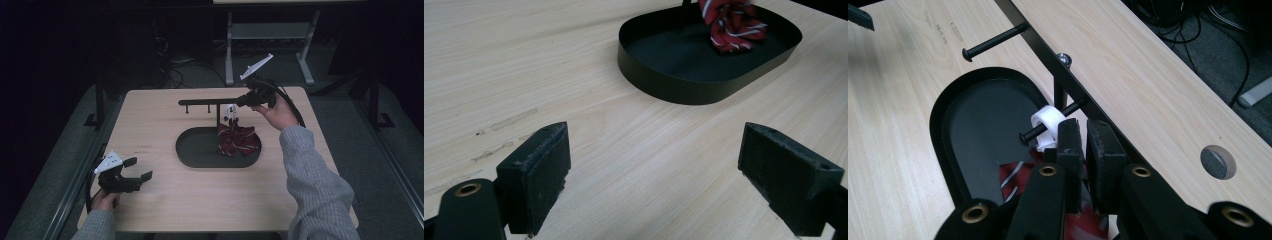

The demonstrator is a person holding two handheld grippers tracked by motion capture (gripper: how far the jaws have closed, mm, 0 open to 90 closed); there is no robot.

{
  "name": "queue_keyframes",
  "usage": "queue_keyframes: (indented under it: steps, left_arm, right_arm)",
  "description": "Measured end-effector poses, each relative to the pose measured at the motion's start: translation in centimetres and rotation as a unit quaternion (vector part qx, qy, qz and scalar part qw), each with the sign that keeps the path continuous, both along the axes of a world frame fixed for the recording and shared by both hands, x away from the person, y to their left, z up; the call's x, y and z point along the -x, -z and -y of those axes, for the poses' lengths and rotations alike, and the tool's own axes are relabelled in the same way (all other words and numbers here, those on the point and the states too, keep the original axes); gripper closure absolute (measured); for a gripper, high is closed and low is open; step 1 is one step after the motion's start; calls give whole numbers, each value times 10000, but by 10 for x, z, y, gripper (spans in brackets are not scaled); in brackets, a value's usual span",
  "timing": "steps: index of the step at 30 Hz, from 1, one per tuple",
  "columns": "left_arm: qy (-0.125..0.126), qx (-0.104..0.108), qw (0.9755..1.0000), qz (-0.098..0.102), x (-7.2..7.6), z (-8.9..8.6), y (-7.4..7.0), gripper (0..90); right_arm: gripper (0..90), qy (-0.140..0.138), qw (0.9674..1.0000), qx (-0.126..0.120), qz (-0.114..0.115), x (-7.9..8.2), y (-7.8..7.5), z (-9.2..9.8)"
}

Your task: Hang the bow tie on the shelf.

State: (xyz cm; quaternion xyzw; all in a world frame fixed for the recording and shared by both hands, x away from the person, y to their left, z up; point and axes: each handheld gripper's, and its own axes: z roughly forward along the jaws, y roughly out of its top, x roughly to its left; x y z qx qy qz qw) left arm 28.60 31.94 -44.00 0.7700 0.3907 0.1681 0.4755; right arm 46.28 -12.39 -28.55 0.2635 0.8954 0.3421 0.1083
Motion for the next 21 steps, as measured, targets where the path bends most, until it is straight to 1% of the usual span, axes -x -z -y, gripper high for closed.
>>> queue_keyframes:
  steps: [6,9,11,13,17,19,21]
  left_arm:
    - [-1,-8,10000,-5,0,0,0,130]
    - [-10,9,10000,9,0,0,0,130]
    - [9,8,10000,-10,0,0,0,130]
    - [-5,-40,10000,-13,0,0,1,130]
    - [-4,-4,10000,-3,0,0,0,130]
    - [-4,-22,10000,-16,0,1,0,130]
    - [1,-3,10000,-10,0,1,0,130]
  right_arm:
    - [833,-20,10000,-73,-1,5,-2,5]
    - [816,-12,9998,-175,-38,7,-1,8]
    - [805,-72,9997,-233,-54,9,-1,11]
    - [801,-65,9996,-249,-73,10,-1,12]
    - [789,-95,9994,-315,-84,11,-2,14]
    - [779,-109,9994,-322,-103,12,-3,15]
    - [767,-146,9991,-395,-85,13,-3,16]
